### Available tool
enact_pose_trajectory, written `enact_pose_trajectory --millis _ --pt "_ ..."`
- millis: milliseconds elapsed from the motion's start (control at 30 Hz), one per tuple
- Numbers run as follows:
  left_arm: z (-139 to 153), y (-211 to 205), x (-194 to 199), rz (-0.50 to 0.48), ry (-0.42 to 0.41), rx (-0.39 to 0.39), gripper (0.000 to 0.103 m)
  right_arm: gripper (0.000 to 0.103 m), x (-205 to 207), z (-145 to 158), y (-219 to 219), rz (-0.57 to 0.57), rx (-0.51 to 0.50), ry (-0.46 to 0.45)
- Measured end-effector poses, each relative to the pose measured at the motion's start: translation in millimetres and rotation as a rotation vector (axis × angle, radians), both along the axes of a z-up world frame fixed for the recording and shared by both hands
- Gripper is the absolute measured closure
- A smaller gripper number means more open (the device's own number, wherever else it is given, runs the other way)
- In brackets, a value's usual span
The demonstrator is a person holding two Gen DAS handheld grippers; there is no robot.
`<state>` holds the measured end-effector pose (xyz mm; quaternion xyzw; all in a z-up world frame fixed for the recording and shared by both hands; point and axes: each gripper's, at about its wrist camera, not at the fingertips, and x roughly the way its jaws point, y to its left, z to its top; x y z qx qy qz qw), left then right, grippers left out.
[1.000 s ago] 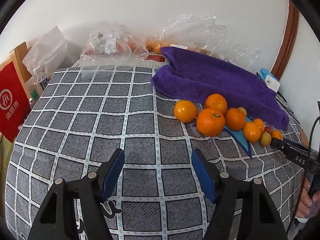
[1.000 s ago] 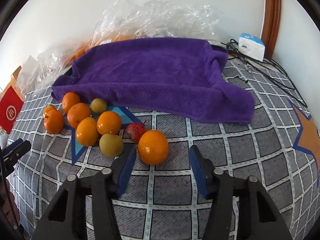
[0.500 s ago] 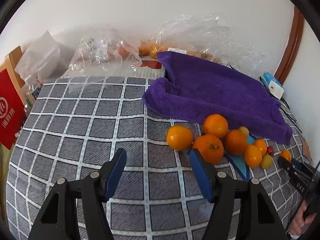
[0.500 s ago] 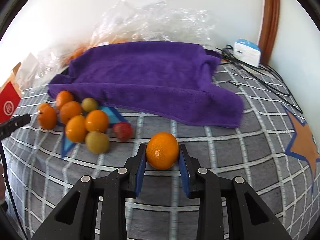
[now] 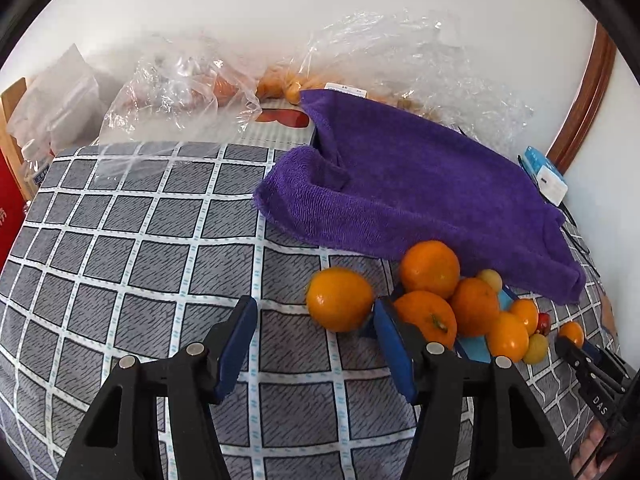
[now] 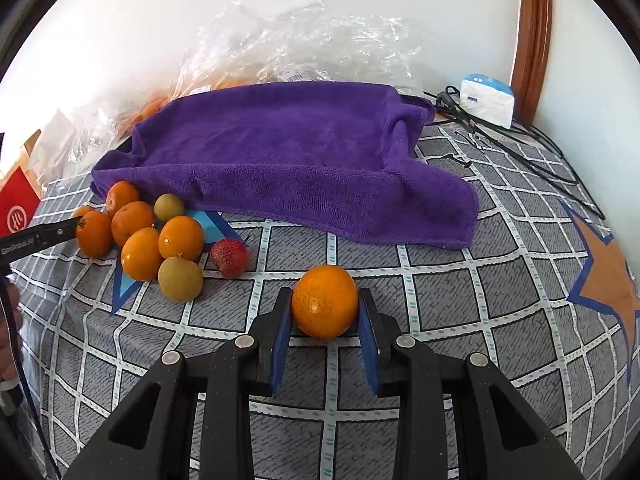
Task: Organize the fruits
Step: 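Grasp an orange with the left tool while the right tool grasps another orange, then lift and carry the left tool's orange over the purple towel while the right tool carries its orange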
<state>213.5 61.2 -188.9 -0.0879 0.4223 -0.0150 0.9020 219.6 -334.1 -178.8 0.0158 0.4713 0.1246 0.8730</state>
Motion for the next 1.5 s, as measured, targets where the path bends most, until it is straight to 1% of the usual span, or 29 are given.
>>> enact_pose_trajectory --millis 67,167,200,233,267,400,567,700,867,933,1067,1200,1300,1400,1500 --pt "-2.2 0.7 0.2 0.001 -0.022 -0.017 0.047 0.072 0.8 -0.5 -1.0 -0.001 0.007 0.003" --pt "-1.9 1.4 0.6 -0.022 -0.033 -0.048 0.059 0.071 0.8 -0.6 0.3 0.001 0.0 0.002" --pt "-1.8 0.7 0.5 -0.033 -0.04 -0.058 0.067 0.071 0.6 -0.5 0.6 0.001 -0.002 0.001" --pt "-1.9 -1.3 0.3 -0.032 -0.046 -0.045 0.07 0.071 0.6 -0.7 0.9 0.001 -0.003 0.001" --pt "-1.3 -3.1 -0.3 -0.031 -0.047 -0.031 0.07 0.071 0.8 -0.8 0.9 0.001 -0.004 0.0" --pt "2.7 -7.4 -3.0 -0.039 -0.065 -0.019 0.07 0.071 0.7 -0.8 0.9 0.001 -0.003 0.0" --pt "9.5 -3.7 -13.9 0.012 -0.121 0.002 0.07 0.072 0.6 -0.7 0.0 0.0 0.005 0.001" --pt "12.8 0.4 -18.6 0.024 -0.148 -0.001 0.07 0.072 0.6 -0.5 -2.7 -0.008 0.018 0.0" --pt "15.0 3.4 -20.1 0.039 -0.159 -0.003 0.07 0.072 -0.5 0.6 -5.2 -0.005 0.034 -0.003" --pt "15.4 2.6 -19.9 0.044 -0.158 0.015 0.07 0.072 -1.4 1.3 -7.2 -0.008 0.045 -0.008" --pt "18.8 0.2 -25.2 0.038 -0.186 0.043 0.07 0.072 -2.7 3.0 -11.7 -0.033 0.069 -0.021" --pt "21.6 2.2 -29.4 0.024 -0.188 0.049 0.07 0.072 -1.2 2.9 -15.6 -0.048 0.098 -0.013" --pt "26.0 2.6 -39.1 0.025 -0.196 0.09 0.07 0.072 -2.1 3.7 -15.3 -0.047 0.092 -0.007" --pt "34.0 7.0 -45.1 0.017 -0.189 0.073 0.07 0.072 -4.0 7.2 -13.8 -0.053 0.077 -0.009" --pt "47.7 10.7 -48.3 0.023 -0.191 0.067 0.07 0.072 -2.9 18.6 -13.3 -0.068 0.085 -0.016"
